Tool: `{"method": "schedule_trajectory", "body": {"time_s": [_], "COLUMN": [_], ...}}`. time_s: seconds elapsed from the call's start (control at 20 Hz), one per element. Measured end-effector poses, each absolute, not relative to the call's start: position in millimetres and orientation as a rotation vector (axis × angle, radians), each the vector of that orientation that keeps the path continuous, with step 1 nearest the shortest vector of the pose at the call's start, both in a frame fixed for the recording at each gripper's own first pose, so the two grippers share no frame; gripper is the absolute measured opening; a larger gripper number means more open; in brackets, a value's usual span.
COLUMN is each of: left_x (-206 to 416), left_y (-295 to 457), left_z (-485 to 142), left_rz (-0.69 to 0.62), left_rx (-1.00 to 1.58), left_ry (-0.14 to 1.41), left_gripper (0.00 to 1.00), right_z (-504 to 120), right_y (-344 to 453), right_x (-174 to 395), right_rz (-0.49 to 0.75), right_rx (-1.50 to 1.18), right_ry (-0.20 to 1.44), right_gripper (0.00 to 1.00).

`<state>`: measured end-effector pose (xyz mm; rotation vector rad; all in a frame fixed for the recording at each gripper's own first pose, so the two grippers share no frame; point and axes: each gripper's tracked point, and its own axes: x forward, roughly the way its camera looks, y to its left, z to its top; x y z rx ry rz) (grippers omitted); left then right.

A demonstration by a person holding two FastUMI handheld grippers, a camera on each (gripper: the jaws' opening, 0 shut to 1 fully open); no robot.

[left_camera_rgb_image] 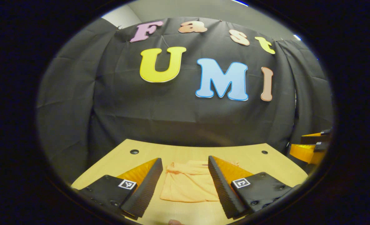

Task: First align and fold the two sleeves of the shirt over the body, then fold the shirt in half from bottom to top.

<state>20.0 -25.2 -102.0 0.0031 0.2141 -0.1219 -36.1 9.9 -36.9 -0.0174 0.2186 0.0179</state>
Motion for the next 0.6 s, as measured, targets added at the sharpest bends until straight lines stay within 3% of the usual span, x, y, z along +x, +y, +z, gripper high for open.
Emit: {"method": "schedule_trajectory", "body": {"time_s": [0.6], "left_x": [-50.7], "left_y": [-36.4], "left_z": [-69.4], "left_rz": [-0.079], "left_rx": [0.053], "left_ry": [0.129], "left_gripper": [0.94], "right_z": [-18.7], "right_y": [-5.4], "right_x": [-80.0], "right_rz": [0.023], "right_rx": [-0.011], "right_ry": [0.139], "right_gripper": [0.86]}}
